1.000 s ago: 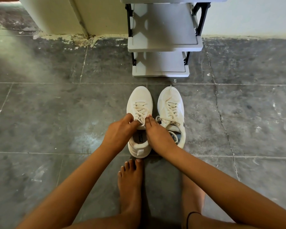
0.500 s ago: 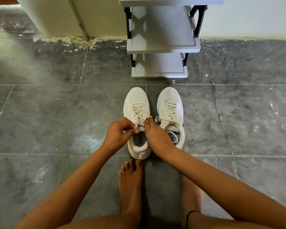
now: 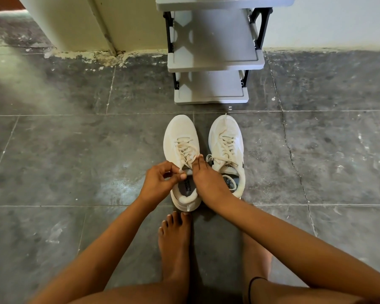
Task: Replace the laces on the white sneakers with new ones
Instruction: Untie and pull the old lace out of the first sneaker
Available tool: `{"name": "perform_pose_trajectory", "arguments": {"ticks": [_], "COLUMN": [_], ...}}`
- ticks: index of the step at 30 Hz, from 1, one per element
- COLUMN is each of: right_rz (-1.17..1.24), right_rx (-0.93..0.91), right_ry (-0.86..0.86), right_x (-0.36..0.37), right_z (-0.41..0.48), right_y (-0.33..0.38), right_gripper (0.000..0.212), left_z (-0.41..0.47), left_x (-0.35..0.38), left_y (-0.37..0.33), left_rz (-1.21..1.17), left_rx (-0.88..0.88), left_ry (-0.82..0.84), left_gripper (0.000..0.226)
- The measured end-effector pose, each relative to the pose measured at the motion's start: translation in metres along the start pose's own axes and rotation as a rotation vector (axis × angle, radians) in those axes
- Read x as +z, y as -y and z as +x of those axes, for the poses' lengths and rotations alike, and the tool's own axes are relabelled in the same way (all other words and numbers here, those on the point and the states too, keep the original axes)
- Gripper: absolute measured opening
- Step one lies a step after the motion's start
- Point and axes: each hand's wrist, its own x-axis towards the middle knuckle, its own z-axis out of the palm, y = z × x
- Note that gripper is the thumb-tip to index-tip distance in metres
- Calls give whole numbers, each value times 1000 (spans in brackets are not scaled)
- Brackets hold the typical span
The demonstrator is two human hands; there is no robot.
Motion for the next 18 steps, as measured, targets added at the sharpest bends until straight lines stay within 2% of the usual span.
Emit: {"name": "perform_pose_trajectory", "arguments": {"ticks": [2, 5, 10, 15, 18], "right_rz": [4, 17, 29, 27, 26], "right_rx": [-7, -16, -9, -4, -2], "right_ry": [3, 4, -7, -12, -16], "right_x": [-1, -3, -3, -3, -3], "right_z": [1, 5, 4, 4, 5], "right_y": [0, -2, -2, -1, -1], "right_gripper": [54, 54, 53, 53, 52], "left_z": [1, 4, -2, -13, -9], "left_x": [0, -4, 1, 10, 6], "left_y": [2, 3, -3, -2, -1], "left_rz": [67, 343, 714, 752, 754], "left_rx": [27, 130, 344, 303, 283], "left_ry": [-28, -93, -108, -112, -101], "left_gripper": [5, 8, 8, 6, 17]}}
